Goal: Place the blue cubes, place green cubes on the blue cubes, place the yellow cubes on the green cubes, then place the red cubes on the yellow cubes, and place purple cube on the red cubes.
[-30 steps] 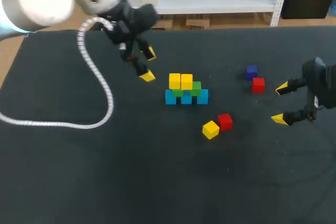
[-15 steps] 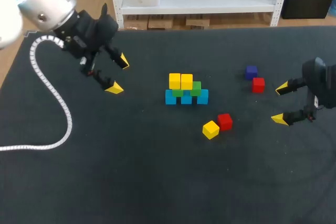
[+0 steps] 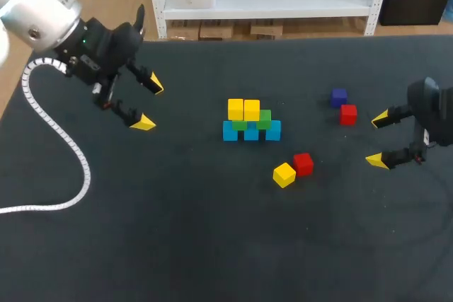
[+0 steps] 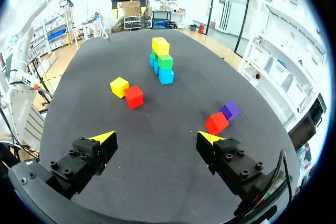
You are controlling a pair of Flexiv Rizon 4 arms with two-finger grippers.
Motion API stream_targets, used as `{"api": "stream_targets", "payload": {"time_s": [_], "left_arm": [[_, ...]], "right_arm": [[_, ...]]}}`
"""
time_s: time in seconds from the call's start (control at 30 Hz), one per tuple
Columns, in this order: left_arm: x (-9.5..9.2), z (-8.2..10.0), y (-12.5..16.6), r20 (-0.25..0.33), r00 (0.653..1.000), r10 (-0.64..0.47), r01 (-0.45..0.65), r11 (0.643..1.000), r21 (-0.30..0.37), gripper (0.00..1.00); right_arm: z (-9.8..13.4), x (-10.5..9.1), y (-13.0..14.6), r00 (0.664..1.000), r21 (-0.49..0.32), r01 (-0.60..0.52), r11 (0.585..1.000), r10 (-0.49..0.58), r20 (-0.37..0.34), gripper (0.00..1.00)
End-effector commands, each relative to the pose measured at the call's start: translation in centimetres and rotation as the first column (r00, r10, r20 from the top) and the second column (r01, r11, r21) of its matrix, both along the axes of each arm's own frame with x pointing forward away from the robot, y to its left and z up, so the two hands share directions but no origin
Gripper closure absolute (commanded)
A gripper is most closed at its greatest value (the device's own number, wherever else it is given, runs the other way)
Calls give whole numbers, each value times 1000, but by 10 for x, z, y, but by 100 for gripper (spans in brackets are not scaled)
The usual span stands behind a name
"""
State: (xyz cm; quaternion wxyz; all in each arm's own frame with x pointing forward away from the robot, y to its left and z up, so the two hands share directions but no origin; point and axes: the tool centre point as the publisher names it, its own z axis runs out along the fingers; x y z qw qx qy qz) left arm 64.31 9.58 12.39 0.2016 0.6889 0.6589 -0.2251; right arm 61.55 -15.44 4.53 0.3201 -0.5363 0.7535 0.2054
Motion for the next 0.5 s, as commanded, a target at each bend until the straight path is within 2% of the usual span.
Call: {"api": "stream_targets", "payload": {"time_s": [0.03, 0.4, 0.5], "left_arm": [[-1, 2, 0, 1, 1000, 1, -1, 1000, 4, 0], [-1, 2, 0, 1, 1000, 1, -1, 1000, 4, 0], [-1, 2, 0, 1, 1000, 1, -1, 1000, 4, 0]], "right_arm": [[-1, 0, 0, 1000, 3, -1, 1000, 1, 1, 0], [-1, 0, 0, 1000, 3, -1, 1000, 1, 1, 0], [13, 6, 25, 979, -80, -199, 977, 203, 34, 0]]}}
